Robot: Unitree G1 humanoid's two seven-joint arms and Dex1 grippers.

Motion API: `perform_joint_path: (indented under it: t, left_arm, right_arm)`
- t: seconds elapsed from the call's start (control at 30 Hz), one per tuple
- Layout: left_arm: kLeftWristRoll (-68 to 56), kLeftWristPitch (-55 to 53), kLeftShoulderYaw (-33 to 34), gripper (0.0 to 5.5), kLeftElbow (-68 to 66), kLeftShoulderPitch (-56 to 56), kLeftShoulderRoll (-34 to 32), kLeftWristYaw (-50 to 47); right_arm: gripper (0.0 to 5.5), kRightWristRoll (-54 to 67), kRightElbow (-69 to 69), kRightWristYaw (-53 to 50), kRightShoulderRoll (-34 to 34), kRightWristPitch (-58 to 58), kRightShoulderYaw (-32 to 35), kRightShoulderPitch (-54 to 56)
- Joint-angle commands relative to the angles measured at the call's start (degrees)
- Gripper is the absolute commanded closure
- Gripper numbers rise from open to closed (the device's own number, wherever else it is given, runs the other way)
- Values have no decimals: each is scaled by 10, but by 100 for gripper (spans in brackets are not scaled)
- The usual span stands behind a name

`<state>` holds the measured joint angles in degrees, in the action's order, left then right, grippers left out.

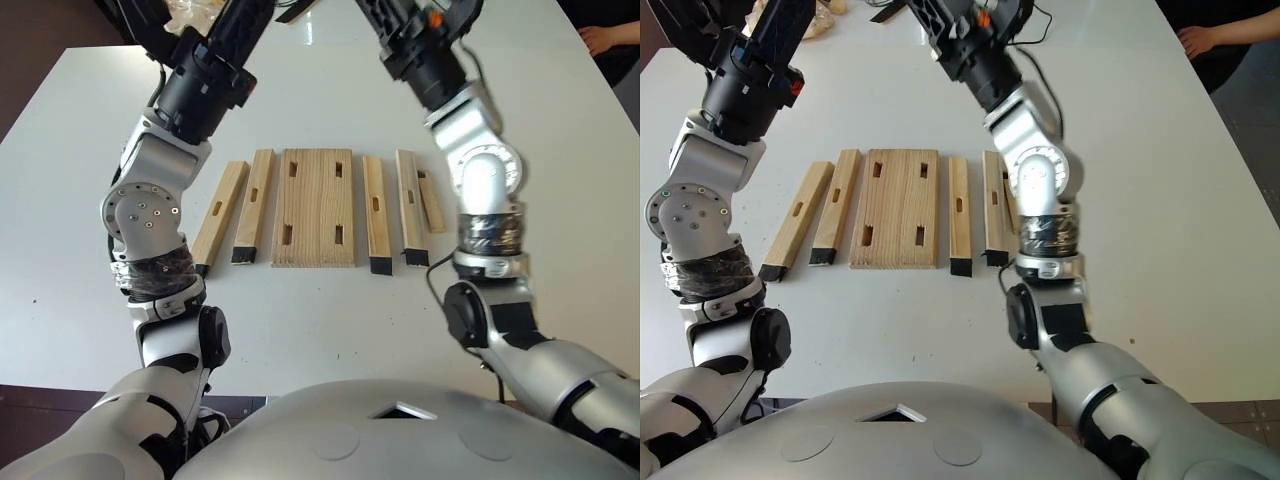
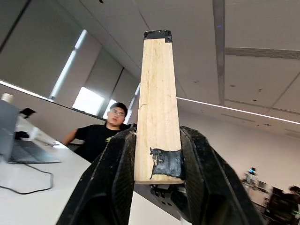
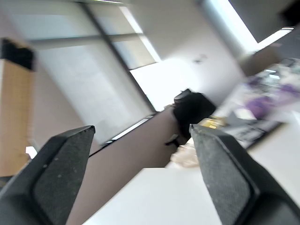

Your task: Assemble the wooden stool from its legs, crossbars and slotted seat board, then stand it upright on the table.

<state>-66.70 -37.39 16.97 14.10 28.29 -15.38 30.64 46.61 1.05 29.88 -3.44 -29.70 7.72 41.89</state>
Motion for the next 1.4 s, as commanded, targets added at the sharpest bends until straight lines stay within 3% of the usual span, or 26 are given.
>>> perform_joint_path:
  t: [0.03,0.4,0.8,1.17,1.4]
  left_arm:
    - [-25,-47,-19,420,23,-35,-34,35]
    - [-34,-96,-38,420,-1,-9,-114,162]
    - [-35,-114,-61,420,-6,3,-112,187]
    - [-18,-120,-61,420,-16,-2,-129,200]
    - [3,-107,-59,420,-24,6,-128,206]
  right_arm:
    - [177,64,-51,85,-79,-81,10,-10]
    - [177,208,-65,109,-123,-192,51,17]
    - [177,274,-51,106,-135,-233,60,70]
    - [343,259,-50,129,-158,-231,49,52]
    - [415,236,-60,135,-169,-229,40,30]
